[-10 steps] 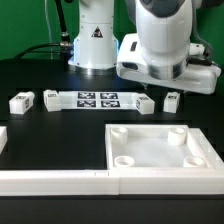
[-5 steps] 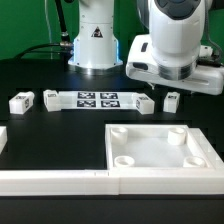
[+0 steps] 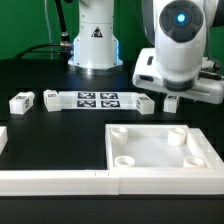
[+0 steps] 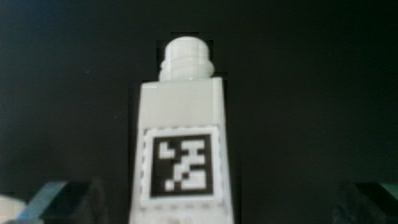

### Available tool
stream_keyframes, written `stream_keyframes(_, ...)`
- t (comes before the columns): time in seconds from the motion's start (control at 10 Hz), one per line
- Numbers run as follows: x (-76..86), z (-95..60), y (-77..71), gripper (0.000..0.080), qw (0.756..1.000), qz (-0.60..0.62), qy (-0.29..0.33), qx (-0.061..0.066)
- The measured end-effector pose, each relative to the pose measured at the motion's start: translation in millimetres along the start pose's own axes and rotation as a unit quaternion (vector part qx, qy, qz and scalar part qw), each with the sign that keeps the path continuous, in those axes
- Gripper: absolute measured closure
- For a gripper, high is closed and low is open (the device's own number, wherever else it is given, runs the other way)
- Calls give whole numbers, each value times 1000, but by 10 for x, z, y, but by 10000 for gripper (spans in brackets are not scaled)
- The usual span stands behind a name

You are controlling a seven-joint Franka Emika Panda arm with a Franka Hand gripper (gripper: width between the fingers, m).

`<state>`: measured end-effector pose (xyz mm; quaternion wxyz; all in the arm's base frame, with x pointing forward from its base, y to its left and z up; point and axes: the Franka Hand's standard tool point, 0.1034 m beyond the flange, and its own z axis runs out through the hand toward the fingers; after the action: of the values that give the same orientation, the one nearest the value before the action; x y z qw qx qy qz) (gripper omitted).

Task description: Assemble square table

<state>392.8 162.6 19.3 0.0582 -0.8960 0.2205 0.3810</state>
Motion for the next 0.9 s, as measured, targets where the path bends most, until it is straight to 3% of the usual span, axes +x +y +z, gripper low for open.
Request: stream_keyframes(0.9, 14, 94, 29, 151, 1000, 7, -16, 2)
